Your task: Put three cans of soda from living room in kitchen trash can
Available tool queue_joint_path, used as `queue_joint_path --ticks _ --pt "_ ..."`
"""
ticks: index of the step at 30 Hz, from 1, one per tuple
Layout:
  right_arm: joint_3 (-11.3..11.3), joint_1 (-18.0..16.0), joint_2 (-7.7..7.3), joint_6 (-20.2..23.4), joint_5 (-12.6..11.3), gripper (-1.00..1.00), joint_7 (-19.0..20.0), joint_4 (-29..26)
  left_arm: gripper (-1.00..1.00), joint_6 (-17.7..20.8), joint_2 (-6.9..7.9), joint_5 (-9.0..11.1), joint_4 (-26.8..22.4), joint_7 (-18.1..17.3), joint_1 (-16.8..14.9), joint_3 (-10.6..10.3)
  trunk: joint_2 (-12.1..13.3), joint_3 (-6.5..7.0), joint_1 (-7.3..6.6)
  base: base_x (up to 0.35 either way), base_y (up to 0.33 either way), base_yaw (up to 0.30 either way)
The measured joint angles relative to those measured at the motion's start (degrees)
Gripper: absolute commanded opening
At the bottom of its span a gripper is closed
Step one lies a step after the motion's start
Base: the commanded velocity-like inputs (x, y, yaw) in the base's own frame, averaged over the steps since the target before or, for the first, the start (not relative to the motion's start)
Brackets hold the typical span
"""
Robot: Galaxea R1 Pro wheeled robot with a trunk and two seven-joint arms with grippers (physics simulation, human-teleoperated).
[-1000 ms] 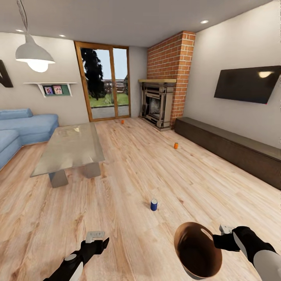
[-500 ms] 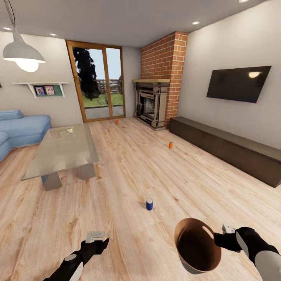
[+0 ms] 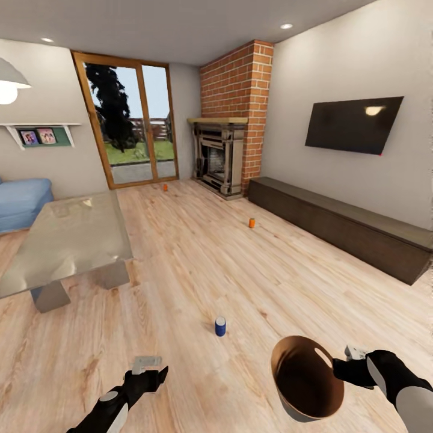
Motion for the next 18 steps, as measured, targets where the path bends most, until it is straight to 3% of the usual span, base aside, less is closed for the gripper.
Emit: queue_joint_path --ticks 7,9,13,15,18 --pt "0.0 0.0 -0.15 0.1 0.1 -1.00 0.1 -0.1 1.00 0.7 -0.03 -0.1 0.0 -0.4 0.0 0.0 0.0 -0.49 0.00 0.322 0.000 -0.149" --pt "0.1 0.0 -0.11 0.1 0.2 -1.00 0.2 -0.2 1.00 2.4 -0.10 -0.1 0.0 -0.4 -0.2 0.1 0.0 -0.64 0.00 0.323 0.000 -0.149" --pt "0.2 0.0 -0.14 0.2 0.3 -1.00 0.2 -0.4 1.00 14.0 -0.27 0.4 -0.5 -0.4 -3.9 0.3 0.0 -0.91 0.00 0.323 0.000 -0.149" --pt "0.1 0.0 -0.15 0.5 0.4 -1.00 0.2 -0.6 1.00 22.6 -0.47 0.6 -0.3 -0.2 -9.5 0.5 0.0 -1.05 0.00 0.310 0.000 -0.149" --pt "0.3 -0.1 -0.13 2.5 0.4 -1.00 0.3 -0.8 1.00 30.3 -1.07 0.7 -0.1 -0.1 -14.7 0.7 0.0 -1.26 0.00 0.273 0.000 -0.149"
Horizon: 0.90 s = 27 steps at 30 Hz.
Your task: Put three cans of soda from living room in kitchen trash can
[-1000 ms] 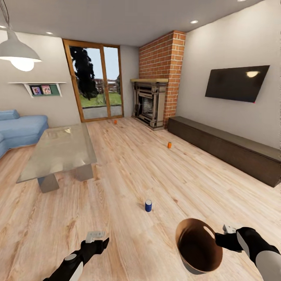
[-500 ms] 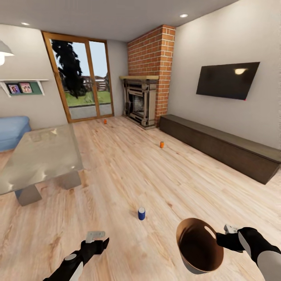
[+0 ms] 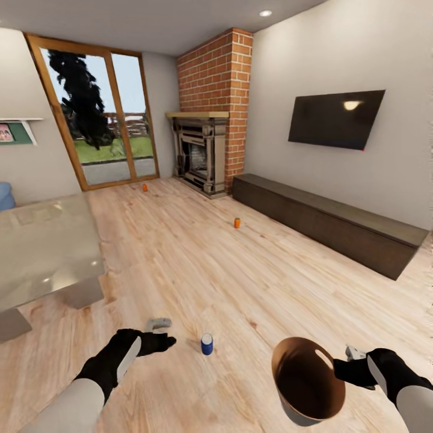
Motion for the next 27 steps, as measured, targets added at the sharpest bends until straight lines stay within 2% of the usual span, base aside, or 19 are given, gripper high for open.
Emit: queue_joint_path --ticks 2,3,6,7,10,17,21,23,27 --pt "0.2 0.0 -0.02 0.9 0.4 -1.00 -0.1 -0.1 1.00 3.5 -0.34 0.0 0.2 0.2 -1.9 0.1 0.0 -0.15 0.00 0.233 0.000 -0.149" --pt "0.2 0.0 -0.04 1.5 0.4 -1.00 -0.1 -0.2 1.00 6.5 -0.89 0.2 0.5 0.5 -3.1 0.1 0.0 -0.22 0.00 0.174 0.000 -0.149" --pt "0.2 -0.1 -0.04 2.2 0.2 -1.00 -0.1 -0.3 1.00 10.4 -2.57 0.7 0.6 0.8 -4.1 0.2 0.0 -0.44 0.00 0.107 0.000 -0.146" --pt "0.3 -0.2 -0.04 2.5 0.2 -1.00 -0.1 -0.2 1.00 12.7 -3.54 1.2 0.7 1.1 -4.5 0.2 0.0 -0.51 0.00 0.057 0.000 -0.141" --pt "0.3 -0.4 -0.22 5.0 0.3 -1.00 -0.1 -0.3 1.00 15.9 -4.81 1.5 0.7 1.9 -5.0 0.4 0.0 -0.73 0.00 0.033 0.000 -0.136" --pt "0.4 -0.7 -2.08 12.0 1.0 -1.00 -0.3 -3.2 1.00 17.8 -5.59 1.7 0.7 2.7 -5.2 0.4 0.0 -1.24 0.00 0.010 0.000 -0.129" --pt "1.6 -1.0 -2.35 14.0 0.4 -1.00 -0.1 -5.0 1.00 17.8 -5.59 1.8 0.7 2.6 -5.2 0.4 0.0 -1.54 0.00 0.026 0.000 -0.119" --pt "2.9 -1.6 -2.38 15.1 0.8 -1.00 -0.3 -5.4 1.00 17.7 -5.51 1.9 0.7 2.5 -5.2 0.4 0.0 -1.70 0.00 0.203 0.000 -0.114" --pt "3.5 -2.0 -2.26 15.6 0.5 -1.00 -0.4 -5.6 1.00 17.6 -5.40 1.9 0.6 2.4 -5.2 0.4 0.0 -1.99 0.00 0.270 0.000 -0.111"
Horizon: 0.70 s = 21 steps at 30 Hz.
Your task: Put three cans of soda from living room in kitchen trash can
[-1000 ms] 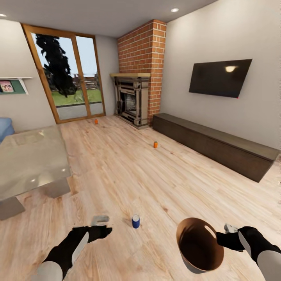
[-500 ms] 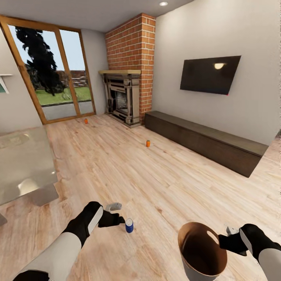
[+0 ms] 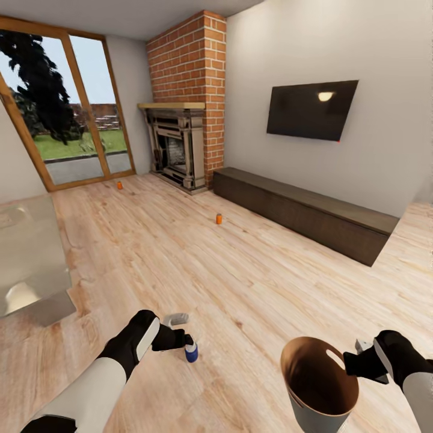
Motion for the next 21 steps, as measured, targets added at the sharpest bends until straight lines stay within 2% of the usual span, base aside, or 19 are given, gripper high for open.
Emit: queue_joint_path --ticks 13,21 --pt "0.6 -3.3 -0.21 1.5 0.1 -1.00 -0.3 -0.6 1.00 -0.1 0.09 0.0 -0.1 0.0 0.1 0.0 0.0 -0.92 0.00 0.319 0.000 -0.034" --pt "3.9 -7.3 -0.31 4.3 0.3 -1.00 -0.4 -0.7 1.00 -0.1 0.13 -0.1 0.1 0.0 0.1 0.0 0.0 -1.30 0.00 0.304 0.000 -0.002"
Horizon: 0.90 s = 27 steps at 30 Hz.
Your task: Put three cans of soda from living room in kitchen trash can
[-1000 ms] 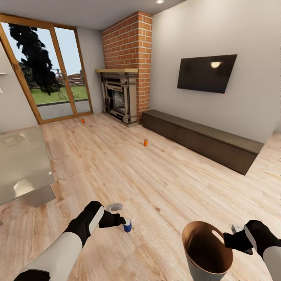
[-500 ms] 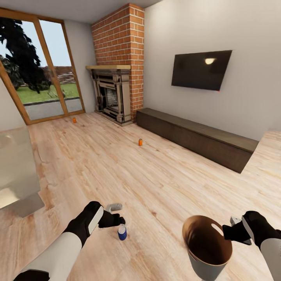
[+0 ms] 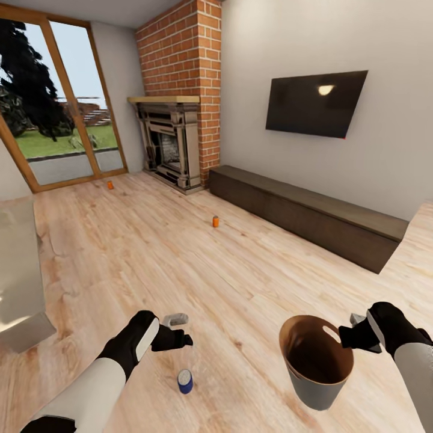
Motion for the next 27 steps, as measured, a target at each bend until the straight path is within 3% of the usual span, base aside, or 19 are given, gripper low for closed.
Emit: queue_joint_path --ticks 5,7,9,10,11,18,19,24,27 --pt "2.7 -3.4 -0.16 3.7 -0.2 -1.00 -0.2 0.0 1.00 0.0 0.00 0.0 0.2 0.0 0.0 0.0 0.0 -0.20 0.00 0.283 0.000 0.000" --pt "5.0 -5.5 -0.36 3.5 0.1 -1.00 -0.3 0.0 1.00 0.0 0.00 0.0 0.2 0.0 0.0 -0.1 0.0 -0.27 0.00 0.276 0.000 0.000" --pt "7.8 -7.7 -0.44 3.5 0.2 -1.00 -0.4 0.0 1.00 0.0 0.00 0.0 0.2 0.1 0.0 -0.2 0.0 -0.34 0.00 0.268 0.000 0.000" --pt "12.6 -10.3 -0.43 3.8 -0.7 -1.00 -0.2 1.9 1.00 0.0 0.00 0.0 0.2 0.2 0.0 -0.2 0.0 -0.37 0.00 0.252 0.000 0.000" --pt "13.8 -11.3 -0.45 3.8 -0.6 -1.00 -0.2 1.2 1.00 0.0 0.01 0.0 0.2 0.2 0.0 -0.2 0.0 -0.39 0.00 0.245 0.000 0.000" --pt "15.5 -12.6 -0.55 3.7 -0.9 -1.00 -0.2 0.2 1.00 0.0 0.07 0.0 -0.2 0.2 0.0 -0.1 0.0 -0.43 0.00 0.098 0.000 0.000" --pt "15.7 -13.6 -1.26 3.8 -1.6 -1.00 -0.2 1.0 1.00 0.0 0.13 0.0 -0.2 0.1 0.0 -0.2 0.0 -0.43 0.00 0.013 0.000 0.000" --pt "15.8 -16.3 -2.52 3.5 0.3 -1.00 -0.4 0.7 1.00 0.4 0.30 0.0 -1.4 0.2 -0.4 -0.2 0.0 -0.46 0.00 0.004 0.000 0.000" --pt "15.8 -19.3 -2.71 3.7 -0.9 -1.00 -0.2 2.4 1.00 0.5 0.33 0.0 -1.9 0.3 -0.4 -0.2 0.0 -0.53 0.00 0.001 0.000 0.000"
